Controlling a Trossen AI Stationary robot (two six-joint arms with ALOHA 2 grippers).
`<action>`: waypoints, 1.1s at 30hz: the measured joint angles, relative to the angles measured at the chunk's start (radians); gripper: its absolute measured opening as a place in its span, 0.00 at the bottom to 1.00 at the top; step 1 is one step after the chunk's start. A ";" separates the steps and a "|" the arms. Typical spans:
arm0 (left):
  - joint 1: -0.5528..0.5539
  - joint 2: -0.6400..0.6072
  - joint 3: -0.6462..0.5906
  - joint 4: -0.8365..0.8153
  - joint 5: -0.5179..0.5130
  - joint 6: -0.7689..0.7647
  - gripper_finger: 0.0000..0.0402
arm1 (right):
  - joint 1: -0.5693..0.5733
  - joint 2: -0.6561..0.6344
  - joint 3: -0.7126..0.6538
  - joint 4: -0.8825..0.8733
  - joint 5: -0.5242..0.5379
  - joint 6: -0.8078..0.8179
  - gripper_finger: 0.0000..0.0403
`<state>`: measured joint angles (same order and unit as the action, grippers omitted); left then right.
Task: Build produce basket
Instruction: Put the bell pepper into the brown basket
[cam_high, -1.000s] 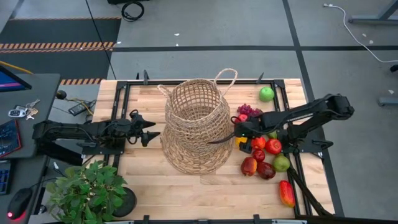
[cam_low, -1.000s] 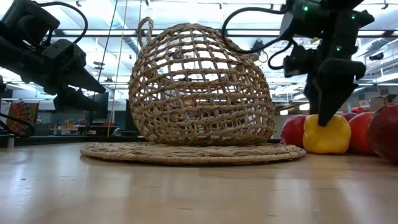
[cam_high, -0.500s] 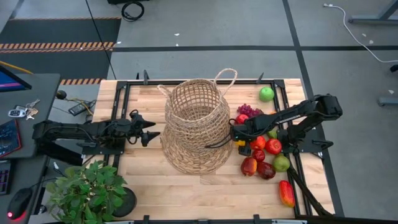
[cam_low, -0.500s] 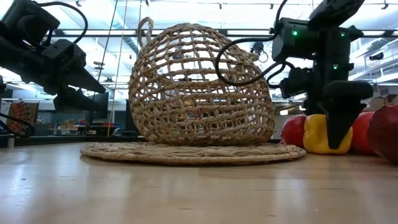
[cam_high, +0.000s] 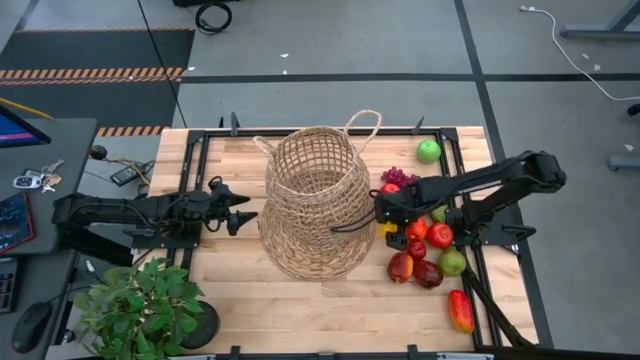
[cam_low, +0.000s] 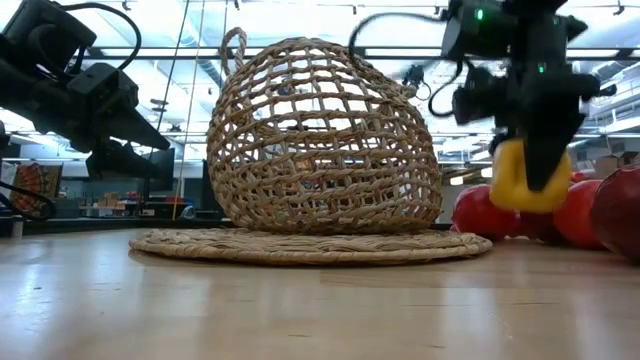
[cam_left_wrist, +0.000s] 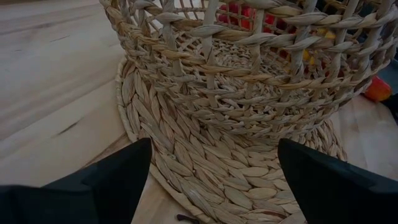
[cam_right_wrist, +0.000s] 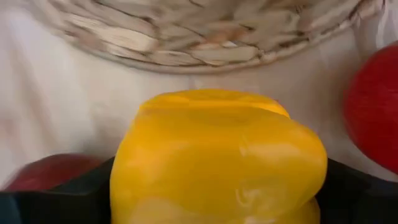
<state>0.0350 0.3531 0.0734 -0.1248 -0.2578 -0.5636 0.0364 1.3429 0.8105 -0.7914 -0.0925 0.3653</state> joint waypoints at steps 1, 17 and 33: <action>0.000 0.000 0.000 0.000 0.000 0.000 0.89 | 0.000 -0.016 0.019 -0.015 -0.019 0.000 0.87; 0.000 0.000 0.000 0.000 0.000 0.000 0.89 | -0.081 -0.199 0.450 0.004 -0.115 0.061 0.87; 0.000 0.000 0.000 0.000 0.000 0.000 0.89 | -0.106 -0.175 0.550 0.587 0.067 -0.458 0.87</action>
<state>0.0351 0.3531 0.0734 -0.1246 -0.2580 -0.5640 -0.0699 1.1683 1.3602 -0.2045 -0.0257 -0.0928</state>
